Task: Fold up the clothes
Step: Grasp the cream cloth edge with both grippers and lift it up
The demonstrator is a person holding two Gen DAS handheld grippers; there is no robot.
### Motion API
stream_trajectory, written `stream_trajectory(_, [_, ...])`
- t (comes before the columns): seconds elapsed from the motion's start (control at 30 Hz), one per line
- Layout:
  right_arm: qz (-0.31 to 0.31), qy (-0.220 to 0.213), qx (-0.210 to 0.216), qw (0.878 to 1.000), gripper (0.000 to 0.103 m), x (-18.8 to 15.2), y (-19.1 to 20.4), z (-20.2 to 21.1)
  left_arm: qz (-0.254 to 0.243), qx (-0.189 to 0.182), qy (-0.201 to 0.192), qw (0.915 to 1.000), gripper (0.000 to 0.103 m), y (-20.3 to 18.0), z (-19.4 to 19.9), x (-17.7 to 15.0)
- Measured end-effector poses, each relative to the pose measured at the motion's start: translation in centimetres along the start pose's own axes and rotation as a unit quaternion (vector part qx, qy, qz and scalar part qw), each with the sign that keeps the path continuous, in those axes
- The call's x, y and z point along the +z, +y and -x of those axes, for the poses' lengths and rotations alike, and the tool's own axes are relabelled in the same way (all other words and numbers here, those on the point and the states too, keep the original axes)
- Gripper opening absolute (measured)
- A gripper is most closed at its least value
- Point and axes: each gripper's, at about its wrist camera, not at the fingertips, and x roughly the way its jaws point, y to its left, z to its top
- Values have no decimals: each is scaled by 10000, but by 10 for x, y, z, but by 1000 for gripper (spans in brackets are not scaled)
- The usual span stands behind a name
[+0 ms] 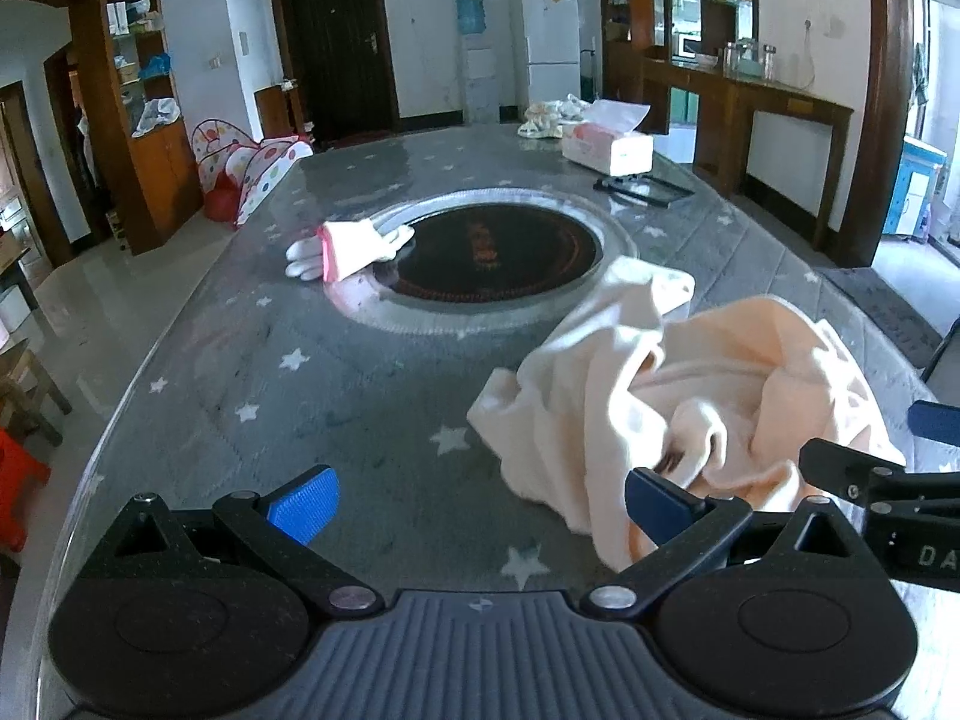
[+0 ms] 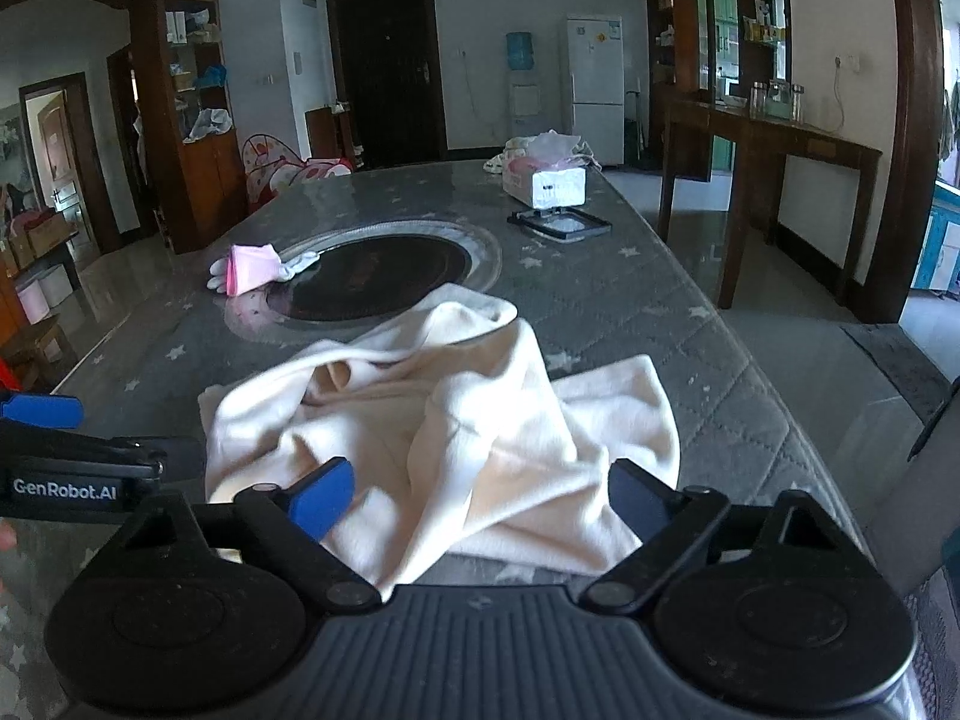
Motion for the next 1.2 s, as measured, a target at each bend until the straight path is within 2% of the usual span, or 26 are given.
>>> stream_trajectory(0.07, [1,-15,-7,10000,90,5,-2,-3,-45,-40,-59,10000,103,-1,0,6])
stream_trajectory(0.27, [-27,-5,33,10000,79,26,-14,-18,-192,-338,-117,9992,97,-7,-7,25])
stream_trajectory(0.33, [-22,34,15,10000,74,34,-18,-27,-355,-424,-156,9983,96,-13,-11,31])
stream_trajectory(0.4, [-53,117,50,9999,69,42,-23,-37,-538,-499,-150,9972,89,-19,-16,36])
stream_trajectory(0.57, [2,300,92,9995,61,56,-28,-60,-901,-614,-72,9940,87,-32,-33,45])
stream_trajectory(0.73, [30,626,282,9976,42,64,-31,-85,-1217,-692,15,9901,85,-40,-48,49])
stream_trajectory(0.8, [112,711,254,9971,33,64,-30,-93,-1144,-784,164,9902,76,-38,-57,50])
stream_trajectory(0.87, [150,768,289,9965,24,62,-30,-96,-973,-892,281,9909,72,-32,-64,51])
stream_trajectory(0.97, [186,782,251,9964,11,59,-31,-98,-905,-964,295,9908,54,-28,-69,48])
stream_trajectory(1.1, [195,646,182,9976,7,56,-34,-90,-696,-1096,355,9909,27,-21,-71,46])
stream_trajectory(1.17, [284,526,130,9981,6,57,-33,-82,-610,-1139,338,9910,20,-18,-69,47])
stream_trajectory(1.2, [334,446,89,9984,6,59,-32,-79,-573,-1153,324,9911,14,-16,-68,47])
